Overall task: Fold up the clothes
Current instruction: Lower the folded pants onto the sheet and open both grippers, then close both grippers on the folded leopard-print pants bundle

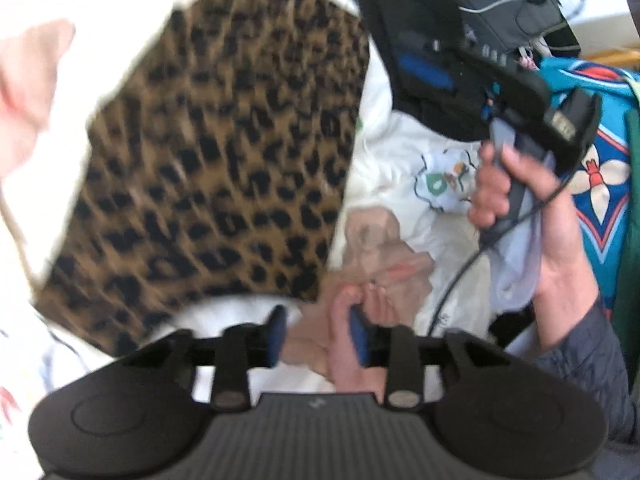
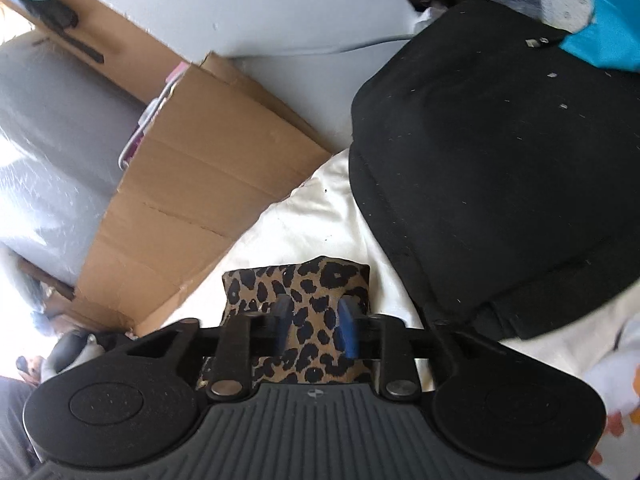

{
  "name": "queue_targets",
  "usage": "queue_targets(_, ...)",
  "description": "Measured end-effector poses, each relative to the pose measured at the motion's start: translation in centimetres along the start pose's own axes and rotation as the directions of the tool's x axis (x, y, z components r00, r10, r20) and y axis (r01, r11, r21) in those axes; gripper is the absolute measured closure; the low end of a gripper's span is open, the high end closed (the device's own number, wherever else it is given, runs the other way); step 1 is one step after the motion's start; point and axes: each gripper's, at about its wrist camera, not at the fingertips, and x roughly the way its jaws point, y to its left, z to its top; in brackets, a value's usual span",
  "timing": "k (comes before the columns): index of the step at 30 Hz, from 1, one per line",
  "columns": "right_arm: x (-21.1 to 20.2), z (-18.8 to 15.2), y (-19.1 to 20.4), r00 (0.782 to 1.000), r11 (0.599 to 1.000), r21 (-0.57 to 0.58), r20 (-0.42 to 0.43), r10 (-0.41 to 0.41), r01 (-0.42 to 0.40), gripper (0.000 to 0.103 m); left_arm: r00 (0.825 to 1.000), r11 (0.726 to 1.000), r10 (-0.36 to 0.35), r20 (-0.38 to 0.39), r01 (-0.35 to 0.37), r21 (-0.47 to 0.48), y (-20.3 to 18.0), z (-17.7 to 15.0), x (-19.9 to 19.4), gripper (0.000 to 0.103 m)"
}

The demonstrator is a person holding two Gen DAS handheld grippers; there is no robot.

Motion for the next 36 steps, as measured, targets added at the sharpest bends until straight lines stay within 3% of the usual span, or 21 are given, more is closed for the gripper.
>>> queue_targets(4,-0.8,-0.7,-0.3,1.0,1.0,0.006,-0.015,0.014,-0.014,0.067,0.997,0.998,0.055,0.053,-0.057,0.031,0.1,2.5,-1.3,0.055)
queue_targets(9,-1.6,-1.6,-0.1,0.999,1.0,-0.012,-0.036,0.023,-0.023,0.066,0.987,0.996,0.073,0.146,-0.078,0.035,0.6,5.2,-2.7,0.053)
queue_targets(14,-1.7,-2.8,-0.4,0.999,1.0,0.009,-0.054,0.008,-0.008,0.064,0.982,0.994,0.07,0.176,-0.083,0.071,1.1,7.8,-3.4,0.049)
queue_targets(16,-1.6,-3.4,-0.5,0.998,1.0,0.011,-0.071,-0.003,0.004,0.064,0.978,0.991,0.078,0.196,-0.098,0.095,1.6,8.6,-3.6,0.042)
queue_targets(23,-0.9,-4.5,0.1,0.989,0.999,-0.028,-0.146,-0.025,0.021,0.064,0.957,0.985,0.114,0.267,-0.144,0.099,4.2,10.8,-2.4,0.043)
queue_targets(33,0.7,-5.7,1.2,0.983,0.995,-0.041,-0.152,-0.098,0.093,0.064,0.945,0.984,0.081,0.318,-0.126,0.124,6.7,13.3,-0.9,0.041)
queue_targets(36,1.1,-6.1,1.3,0.981,0.992,-0.042,-0.152,-0.124,0.119,0.064,0.954,0.982,0.077,0.291,-0.122,0.141,6.9,13.8,0.3,0.039)
